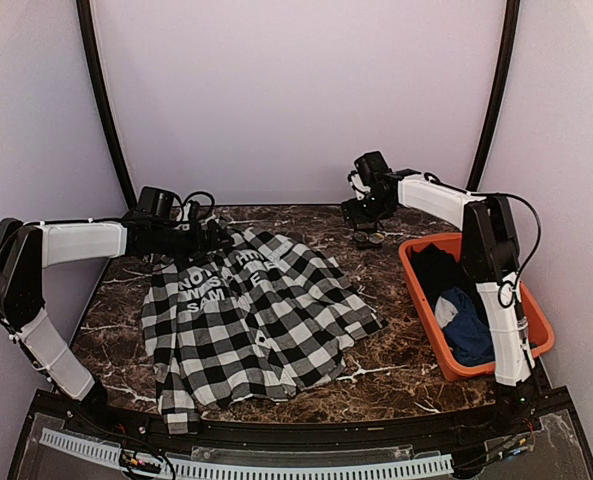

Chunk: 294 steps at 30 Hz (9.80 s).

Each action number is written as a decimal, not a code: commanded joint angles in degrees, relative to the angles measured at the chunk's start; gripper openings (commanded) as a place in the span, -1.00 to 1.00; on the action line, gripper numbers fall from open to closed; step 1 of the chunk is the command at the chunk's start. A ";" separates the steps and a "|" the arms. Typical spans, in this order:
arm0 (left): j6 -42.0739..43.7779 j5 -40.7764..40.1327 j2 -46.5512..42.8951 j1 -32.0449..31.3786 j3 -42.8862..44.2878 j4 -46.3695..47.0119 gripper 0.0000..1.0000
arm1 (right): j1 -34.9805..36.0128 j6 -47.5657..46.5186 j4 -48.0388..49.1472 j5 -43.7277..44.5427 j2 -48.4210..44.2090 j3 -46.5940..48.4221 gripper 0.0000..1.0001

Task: Pin the brooch onto the clothing
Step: Pick up the brooch from the brooch box, then pass from the right arm to the left

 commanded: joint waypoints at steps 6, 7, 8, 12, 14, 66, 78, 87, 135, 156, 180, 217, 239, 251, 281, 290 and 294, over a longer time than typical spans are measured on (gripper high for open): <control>-0.18 0.27 -0.53 0.36 -0.80 0.20 0.97 | 0.97 -3.55 -5.31 0.32 7.60 8.92 0.58; -0.17 0.28 -0.53 0.34 -0.79 0.20 0.97 | 1.01 -3.52 -5.71 0.57 8.09 9.30 0.58; -0.21 0.32 -0.42 0.39 -0.77 0.15 0.97 | 1.03 -3.58 -5.97 0.72 8.40 9.37 0.56; -0.25 0.52 -0.21 0.36 -0.76 0.22 0.97 | 1.01 -3.56 -6.00 0.96 9.31 9.36 0.48; -0.25 0.52 -0.25 0.40 -0.68 0.21 0.97 | 1.03 -3.33 -5.95 1.56 9.76 9.36 0.48; -0.16 0.46 0.00 0.34 -0.74 0.11 0.97 | -0.78 -2.49 1.86 -0.85 12.37 7.39 0.13; -0.33 0.45 0.00 0.40 -0.75 0.24 0.97 | -0.64 -2.62 2.34 0.12 10.16 6.47 -0.10; -0.38 0.60 -0.06 0.37 -0.89 0.28 0.97 | 0.25 -2.97 4.16 0.36 5.39 5.07 -0.31; -0.80 1.24 0.25 0.37 -1.07 0.81 0.97 | -1.81 0.23 -0.45 -5.26 10.70 4.11 0.19; -1.00 1.16 -0.16 0.40 -1.19 1.02 0.97 | -1.83 1.67 0.13 -2.86 9.47 3.49 -0.13; 1.39 2.62 -3.09 0.39 -0.61 2.86 0.97 | 1.65 -6.71 2.01 -13.57 -10.67 -7.02 -0.43; 64.92 23.74 -23.32 -18.20 8.33 -22.48 0.75 | 17.62 7.65 33.58 -93.14 -30.65 -31.22 -0.43; 72.36 22.76 -11.00 -22.83 21.73 -31.56 0.09 | 19.07 10.38 29.67 -89.44 -26.43 -29.13 -0.45; 72.35 24.00 -9.43 -23.69 22.38 -31.91 -0.35 | 19.57 6.44 24.12 -88.25 -26.05 -28.23 -0.45; 68.59 22.07 -10.57 -24.73 18.29 -26.14 -0.99 | 19.52 0.49 17.39 -83.71 -25.26 -25.44 0.09; 50.12 11.07 -15.15 -23.47 9.76 -12.78 -0.99 | 18.43 -9.33 20.63 -71.74 -34.44 -34.67 0.47; 37.57 12.77 -19.47 -21.30 1.44 1.45 -0.99 | 18.48 -6.23 32.77 -69.41 -38.13 -42.78 0.44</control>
